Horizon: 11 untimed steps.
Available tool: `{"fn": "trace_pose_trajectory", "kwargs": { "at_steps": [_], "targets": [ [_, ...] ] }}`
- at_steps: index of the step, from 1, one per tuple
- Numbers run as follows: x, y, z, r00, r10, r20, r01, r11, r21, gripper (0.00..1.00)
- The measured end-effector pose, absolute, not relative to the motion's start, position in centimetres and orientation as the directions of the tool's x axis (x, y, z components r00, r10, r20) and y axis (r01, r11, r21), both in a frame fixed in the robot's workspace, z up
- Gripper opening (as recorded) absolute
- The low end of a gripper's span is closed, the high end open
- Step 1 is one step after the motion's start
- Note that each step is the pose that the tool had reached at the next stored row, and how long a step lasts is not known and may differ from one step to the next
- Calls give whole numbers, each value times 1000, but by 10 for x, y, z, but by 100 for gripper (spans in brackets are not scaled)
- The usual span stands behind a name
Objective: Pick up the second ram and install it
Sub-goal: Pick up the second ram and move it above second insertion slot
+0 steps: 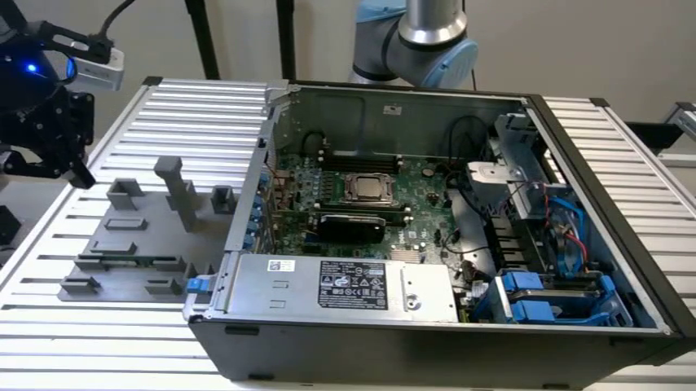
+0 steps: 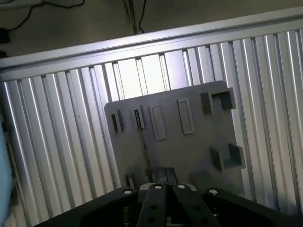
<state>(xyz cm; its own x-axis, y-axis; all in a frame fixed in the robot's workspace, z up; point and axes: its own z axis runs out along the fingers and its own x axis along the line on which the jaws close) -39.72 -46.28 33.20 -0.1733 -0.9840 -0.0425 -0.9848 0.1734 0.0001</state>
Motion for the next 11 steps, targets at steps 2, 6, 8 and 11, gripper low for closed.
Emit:
{"fn": "trace_pose_trajectory", "kwargs": {
  "at_steps": [2,6,8,11],
  "targets": [
    [-397,-463,330,-137,-990,-42,-991,137,-1,0],
    [-397,-463,327,-74,-997,-39,-997,74,-3,0],
    [-396,-463,325,-51,-998,-37,-999,51,-3,0],
    [-393,-463,323,-18,-999,-36,-1000,18,-3,0]
  ]
}}
